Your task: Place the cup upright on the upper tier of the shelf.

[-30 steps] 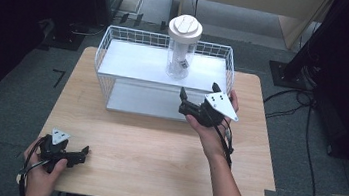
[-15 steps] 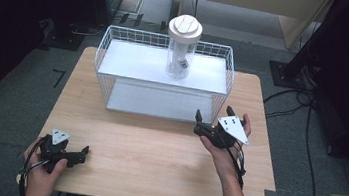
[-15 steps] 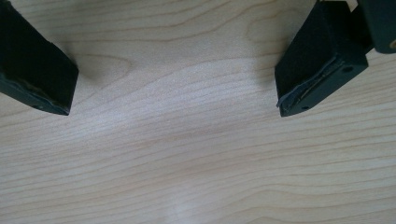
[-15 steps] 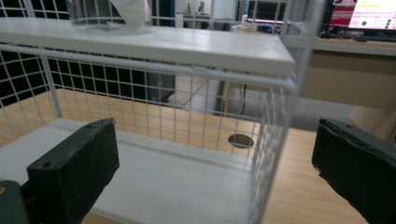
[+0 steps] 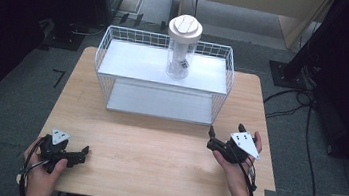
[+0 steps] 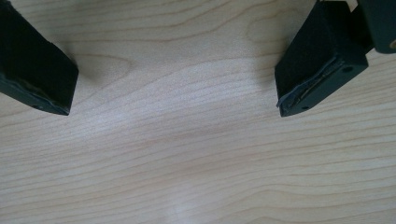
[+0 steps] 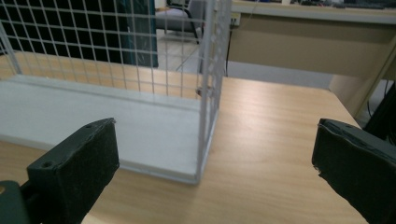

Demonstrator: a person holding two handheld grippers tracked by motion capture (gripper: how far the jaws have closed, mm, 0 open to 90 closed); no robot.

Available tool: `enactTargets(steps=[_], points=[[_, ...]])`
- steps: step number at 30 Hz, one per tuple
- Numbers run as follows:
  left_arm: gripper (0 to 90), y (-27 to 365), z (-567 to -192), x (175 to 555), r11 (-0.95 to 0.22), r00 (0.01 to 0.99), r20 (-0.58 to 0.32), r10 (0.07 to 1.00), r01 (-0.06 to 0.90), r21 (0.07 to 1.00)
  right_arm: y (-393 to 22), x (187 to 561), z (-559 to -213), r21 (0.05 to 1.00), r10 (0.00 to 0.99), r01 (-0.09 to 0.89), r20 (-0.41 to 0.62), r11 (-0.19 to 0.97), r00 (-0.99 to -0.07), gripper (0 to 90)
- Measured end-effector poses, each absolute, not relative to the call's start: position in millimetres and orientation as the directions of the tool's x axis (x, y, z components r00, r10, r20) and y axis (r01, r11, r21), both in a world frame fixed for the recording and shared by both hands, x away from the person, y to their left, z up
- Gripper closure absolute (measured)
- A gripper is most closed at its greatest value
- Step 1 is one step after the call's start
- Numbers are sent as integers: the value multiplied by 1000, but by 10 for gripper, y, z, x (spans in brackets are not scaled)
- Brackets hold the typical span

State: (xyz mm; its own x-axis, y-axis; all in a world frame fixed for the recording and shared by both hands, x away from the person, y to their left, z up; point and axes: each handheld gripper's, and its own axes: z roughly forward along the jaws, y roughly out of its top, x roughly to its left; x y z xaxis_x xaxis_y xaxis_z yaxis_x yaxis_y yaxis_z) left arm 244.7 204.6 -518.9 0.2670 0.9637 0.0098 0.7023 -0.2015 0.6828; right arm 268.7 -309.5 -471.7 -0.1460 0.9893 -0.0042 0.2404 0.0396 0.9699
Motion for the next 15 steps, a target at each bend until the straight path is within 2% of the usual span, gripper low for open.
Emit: enactTargets(steps=[15], points=[[0,2046,-5189,2447,-200,266,9,964,703,683,-3565,2391,-5016,938,998,345,1,22,-68,5]])
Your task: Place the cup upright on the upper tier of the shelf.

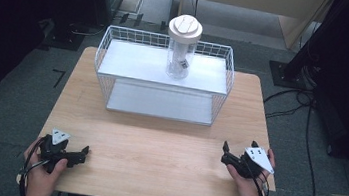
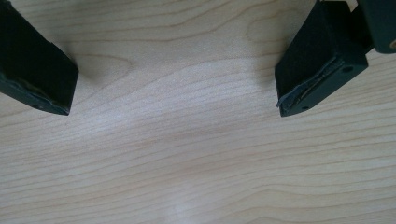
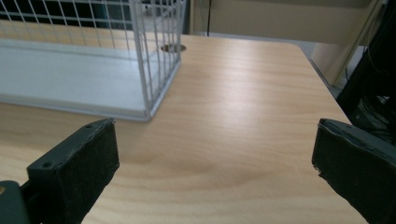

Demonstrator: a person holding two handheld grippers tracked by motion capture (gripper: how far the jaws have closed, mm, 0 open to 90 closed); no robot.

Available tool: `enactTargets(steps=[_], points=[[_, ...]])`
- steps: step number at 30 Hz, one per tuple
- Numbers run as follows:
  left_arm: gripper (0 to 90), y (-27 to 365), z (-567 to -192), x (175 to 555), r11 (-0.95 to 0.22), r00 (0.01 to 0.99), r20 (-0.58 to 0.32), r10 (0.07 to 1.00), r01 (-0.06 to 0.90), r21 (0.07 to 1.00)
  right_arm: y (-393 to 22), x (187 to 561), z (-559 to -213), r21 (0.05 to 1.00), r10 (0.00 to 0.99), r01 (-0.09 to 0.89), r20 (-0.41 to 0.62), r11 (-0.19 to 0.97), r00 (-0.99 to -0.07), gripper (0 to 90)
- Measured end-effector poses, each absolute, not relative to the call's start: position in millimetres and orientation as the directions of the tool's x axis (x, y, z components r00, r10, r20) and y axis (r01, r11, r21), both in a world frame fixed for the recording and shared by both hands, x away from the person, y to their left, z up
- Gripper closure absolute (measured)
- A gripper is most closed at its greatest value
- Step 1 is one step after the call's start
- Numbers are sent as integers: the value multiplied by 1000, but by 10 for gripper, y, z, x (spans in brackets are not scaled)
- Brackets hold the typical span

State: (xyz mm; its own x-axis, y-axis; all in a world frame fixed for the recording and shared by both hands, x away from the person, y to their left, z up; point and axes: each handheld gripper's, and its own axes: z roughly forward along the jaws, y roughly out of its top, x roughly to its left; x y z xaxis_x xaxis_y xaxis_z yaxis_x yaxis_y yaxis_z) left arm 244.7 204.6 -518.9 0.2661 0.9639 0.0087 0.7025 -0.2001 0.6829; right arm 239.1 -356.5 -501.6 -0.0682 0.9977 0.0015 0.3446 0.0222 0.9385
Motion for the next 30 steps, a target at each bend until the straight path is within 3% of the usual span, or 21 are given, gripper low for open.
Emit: enactTargets(steps=[9,20,30], points=[[0,2045,-5189,2447,-201,266,9,964,702,683,-3855,2165,-5094,915,1000,404,15,-9,-12,5],[0,2045,-5190,2447,-202,267,11,964,702,683,-4133,2064,-5210,824,997,564,-5,-42,81,7],[0,2045,-5190,2447,-202,267,11,964,702,683,-4256,1903,-5247,751,998,660,-45,3,47,44]])
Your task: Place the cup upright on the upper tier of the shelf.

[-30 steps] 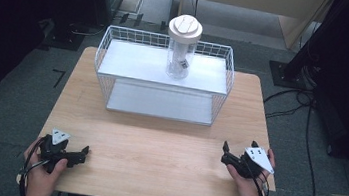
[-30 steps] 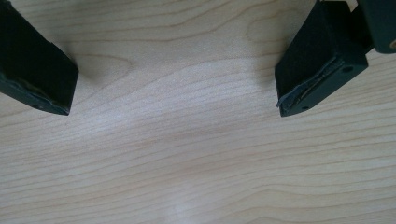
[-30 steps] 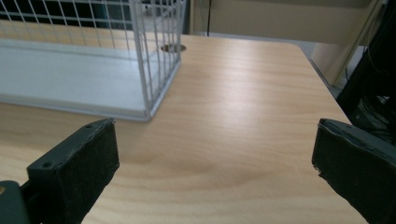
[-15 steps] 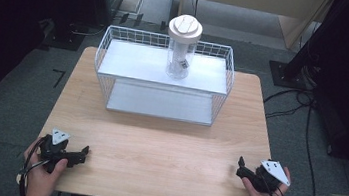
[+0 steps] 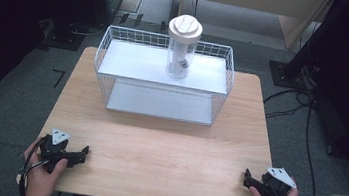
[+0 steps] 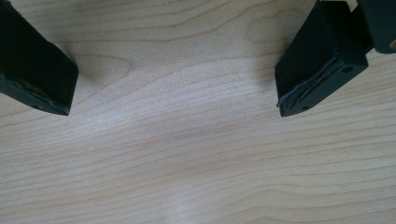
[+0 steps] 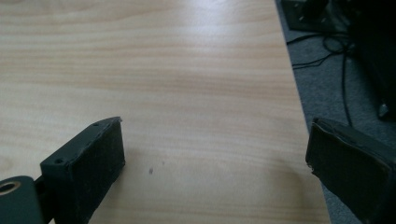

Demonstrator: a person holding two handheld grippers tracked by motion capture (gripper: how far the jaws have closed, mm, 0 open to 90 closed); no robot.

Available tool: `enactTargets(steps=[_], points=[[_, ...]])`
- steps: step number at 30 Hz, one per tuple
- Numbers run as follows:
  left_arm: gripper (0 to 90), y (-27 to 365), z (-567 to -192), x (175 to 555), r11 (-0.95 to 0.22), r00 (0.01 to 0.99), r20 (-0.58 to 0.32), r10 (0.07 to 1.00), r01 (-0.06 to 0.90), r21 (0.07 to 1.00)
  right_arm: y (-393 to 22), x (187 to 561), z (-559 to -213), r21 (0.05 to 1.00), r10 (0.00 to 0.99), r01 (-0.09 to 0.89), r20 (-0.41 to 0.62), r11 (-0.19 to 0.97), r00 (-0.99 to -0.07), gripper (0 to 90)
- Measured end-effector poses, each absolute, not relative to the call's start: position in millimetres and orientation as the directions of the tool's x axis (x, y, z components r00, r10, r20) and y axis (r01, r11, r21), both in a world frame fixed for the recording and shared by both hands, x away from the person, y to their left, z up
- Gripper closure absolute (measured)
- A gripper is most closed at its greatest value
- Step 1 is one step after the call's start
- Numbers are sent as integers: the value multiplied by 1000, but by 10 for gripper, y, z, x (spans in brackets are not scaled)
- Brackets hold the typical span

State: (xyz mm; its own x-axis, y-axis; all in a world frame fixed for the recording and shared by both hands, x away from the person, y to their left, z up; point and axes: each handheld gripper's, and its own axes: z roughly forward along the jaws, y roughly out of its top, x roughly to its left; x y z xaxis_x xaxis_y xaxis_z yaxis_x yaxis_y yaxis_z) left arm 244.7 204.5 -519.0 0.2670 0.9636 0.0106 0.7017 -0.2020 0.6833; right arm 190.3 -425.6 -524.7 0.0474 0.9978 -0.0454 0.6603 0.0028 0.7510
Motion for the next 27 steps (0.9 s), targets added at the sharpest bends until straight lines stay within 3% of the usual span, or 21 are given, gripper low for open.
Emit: enactTargets(steps=[4,9,27], points=[[0,2045,-5190,2447,-202,267,10,964,702,683,-4312,1899,-5261,722,1000,691,19,-17,4,44],[0,2045,-5190,2447,-202,267,10,964,702,683,-4296,1900,-5263,719,999,695,28,9,-42,45],[0,2046,-5189,2446,-201,266,9,964,702,683,-4296,1901,-5263,719,999,695,31,7,-41,45]])
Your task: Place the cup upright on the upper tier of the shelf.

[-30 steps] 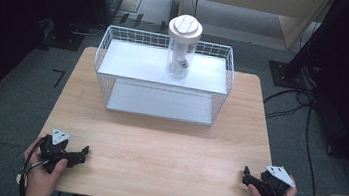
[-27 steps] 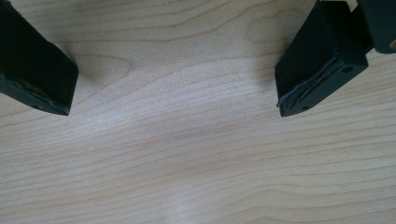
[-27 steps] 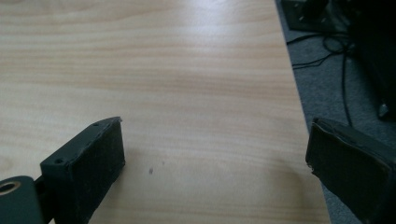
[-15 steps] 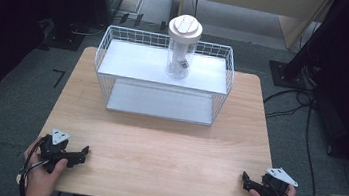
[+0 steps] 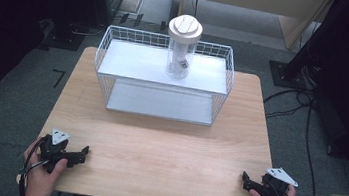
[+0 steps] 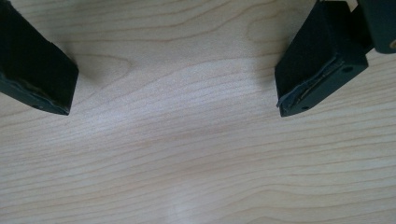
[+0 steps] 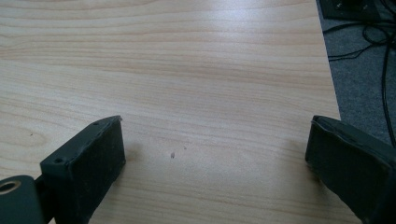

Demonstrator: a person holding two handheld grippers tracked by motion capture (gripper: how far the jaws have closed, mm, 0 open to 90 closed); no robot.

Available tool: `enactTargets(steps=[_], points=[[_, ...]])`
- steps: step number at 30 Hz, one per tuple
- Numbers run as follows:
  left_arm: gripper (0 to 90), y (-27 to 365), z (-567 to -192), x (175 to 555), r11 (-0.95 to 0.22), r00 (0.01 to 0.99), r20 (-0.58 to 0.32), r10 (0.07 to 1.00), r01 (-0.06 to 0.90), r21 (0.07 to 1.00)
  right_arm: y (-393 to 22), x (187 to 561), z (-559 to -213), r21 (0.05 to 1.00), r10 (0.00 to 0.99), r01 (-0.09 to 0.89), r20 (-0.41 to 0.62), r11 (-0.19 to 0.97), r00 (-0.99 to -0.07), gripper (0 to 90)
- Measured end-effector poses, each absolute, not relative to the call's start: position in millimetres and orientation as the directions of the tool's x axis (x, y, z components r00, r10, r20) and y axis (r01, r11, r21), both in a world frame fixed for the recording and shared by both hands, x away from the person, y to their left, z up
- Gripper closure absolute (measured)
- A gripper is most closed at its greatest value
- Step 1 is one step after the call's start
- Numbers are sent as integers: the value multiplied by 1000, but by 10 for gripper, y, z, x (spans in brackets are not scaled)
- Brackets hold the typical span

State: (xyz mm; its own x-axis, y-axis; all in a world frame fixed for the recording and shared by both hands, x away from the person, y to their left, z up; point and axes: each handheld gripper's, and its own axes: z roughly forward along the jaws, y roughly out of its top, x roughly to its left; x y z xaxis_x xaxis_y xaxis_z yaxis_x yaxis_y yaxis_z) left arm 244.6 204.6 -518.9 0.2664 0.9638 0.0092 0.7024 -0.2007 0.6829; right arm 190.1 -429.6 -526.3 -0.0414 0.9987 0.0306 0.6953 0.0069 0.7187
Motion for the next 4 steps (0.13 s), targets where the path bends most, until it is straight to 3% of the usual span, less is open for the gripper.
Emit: enactTargets(steps=[4], points=[[0,2045,-5190,2447,-202,267,11,964,702,683,-4298,1901,-5262,718,999,696,30,9,-43,46]])
